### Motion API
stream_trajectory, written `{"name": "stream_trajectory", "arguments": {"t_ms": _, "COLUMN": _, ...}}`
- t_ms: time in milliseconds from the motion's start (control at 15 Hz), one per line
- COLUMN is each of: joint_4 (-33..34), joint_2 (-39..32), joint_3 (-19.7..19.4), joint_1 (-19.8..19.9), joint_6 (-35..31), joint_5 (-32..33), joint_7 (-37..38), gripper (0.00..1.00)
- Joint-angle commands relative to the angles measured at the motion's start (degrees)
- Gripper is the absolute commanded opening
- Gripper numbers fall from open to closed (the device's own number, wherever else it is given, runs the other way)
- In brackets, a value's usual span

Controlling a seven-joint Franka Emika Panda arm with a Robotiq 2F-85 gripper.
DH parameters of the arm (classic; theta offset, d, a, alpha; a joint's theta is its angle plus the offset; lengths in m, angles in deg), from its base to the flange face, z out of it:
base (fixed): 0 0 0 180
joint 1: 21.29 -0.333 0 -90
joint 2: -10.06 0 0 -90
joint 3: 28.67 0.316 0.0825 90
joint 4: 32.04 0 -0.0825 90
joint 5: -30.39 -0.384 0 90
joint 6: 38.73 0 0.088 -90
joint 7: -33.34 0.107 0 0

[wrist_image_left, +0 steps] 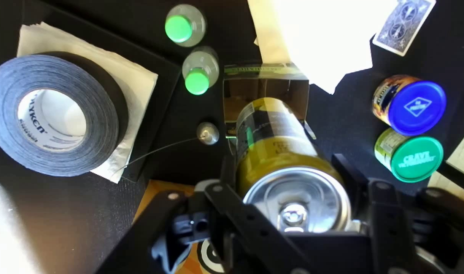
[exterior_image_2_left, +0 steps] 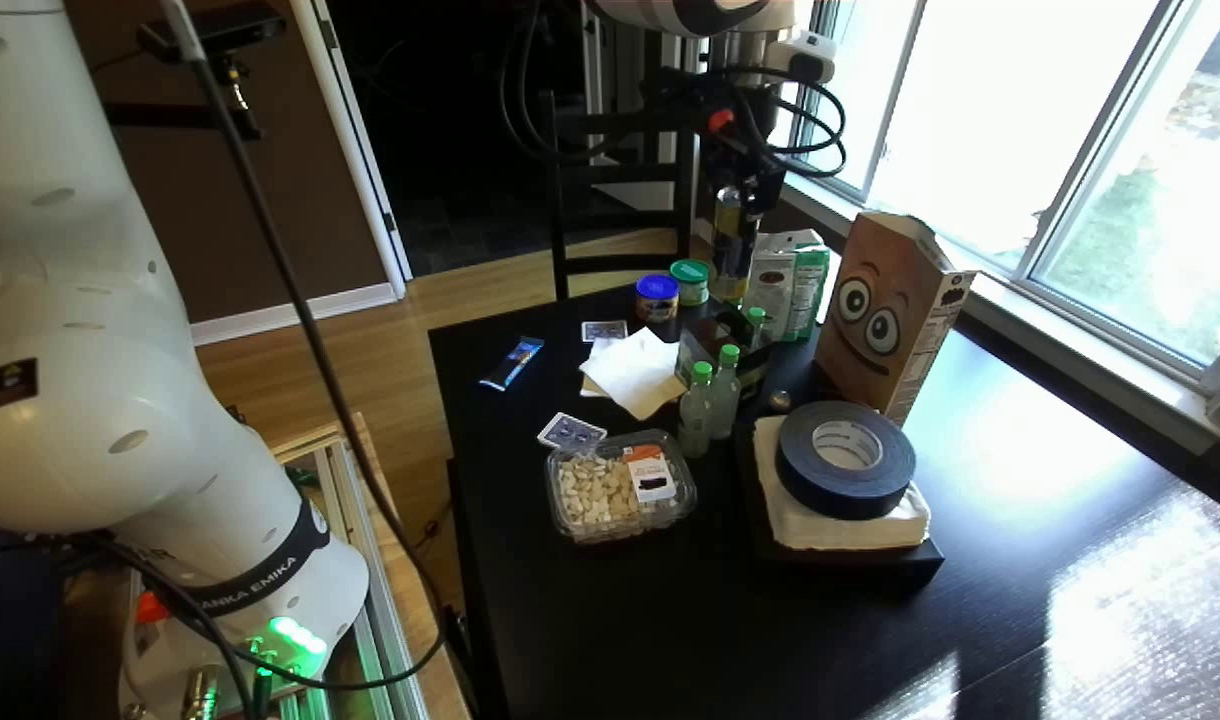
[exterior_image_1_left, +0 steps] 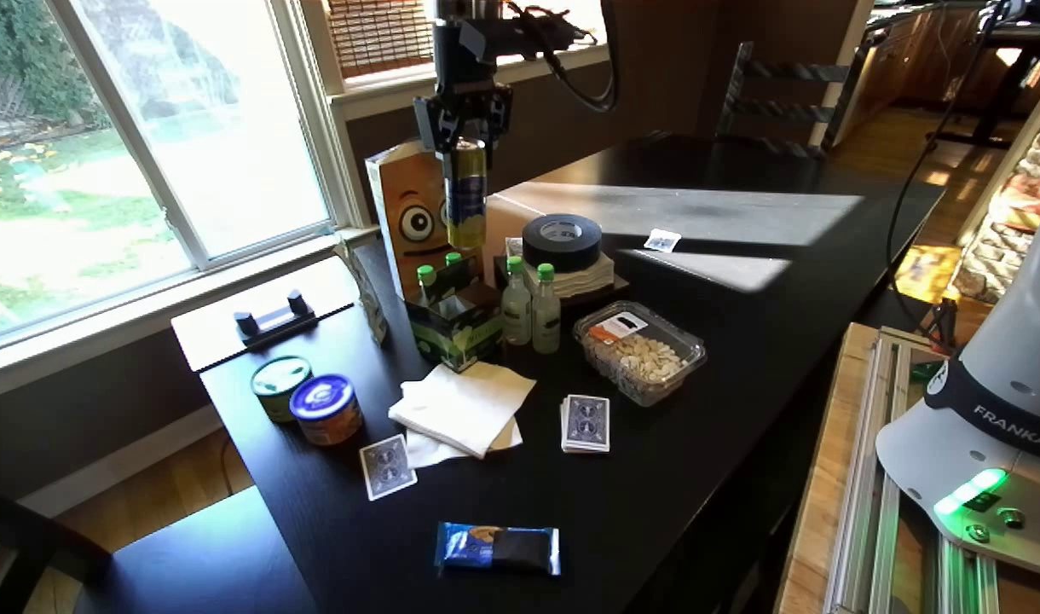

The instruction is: Put the can in the bottle crate

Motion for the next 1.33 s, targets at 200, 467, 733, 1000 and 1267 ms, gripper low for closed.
{"name": "stream_trajectory", "arguments": {"t_ms": 200, "joint_4": -4.70, "joint_2": 0.57, "joint_3": 1.97, "joint_1": -1.66, "joint_6": -2.72, "joint_5": 3.16, "joint_7": 3.05, "gripper": 0.38}}
{"name": "stream_trajectory", "arguments": {"t_ms": 467, "joint_4": -5.25, "joint_2": -2.19, "joint_3": 1.68, "joint_1": -3.08, "joint_6": -5.59, "joint_5": 6.40, "joint_7": 7.37, "gripper": 0.38}}
{"name": "stream_trajectory", "arguments": {"t_ms": 733, "joint_4": -4.54, "joint_2": -5.18, "joint_3": 0.84, "joint_1": -3.73, "joint_6": -7.70, "joint_5": 8.89, "joint_7": 11.45, "gripper": 0.38}}
{"name": "stream_trajectory", "arguments": {"t_ms": 1000, "joint_4": -3.79, "joint_2": -6.94, "joint_3": -0.34, "joint_1": -4.17, "joint_6": -9.76, "joint_5": 9.77, "joint_7": 14.99, "gripper": 0.38}}
{"name": "stream_trajectory", "arguments": {"t_ms": 1267, "joint_4": -3.35, "joint_2": -6.87, "joint_3": -1.60, "joint_1": -4.08, "joint_6": -10.73, "joint_5": 10.11, "joint_7": 17.21, "gripper": 0.38}}
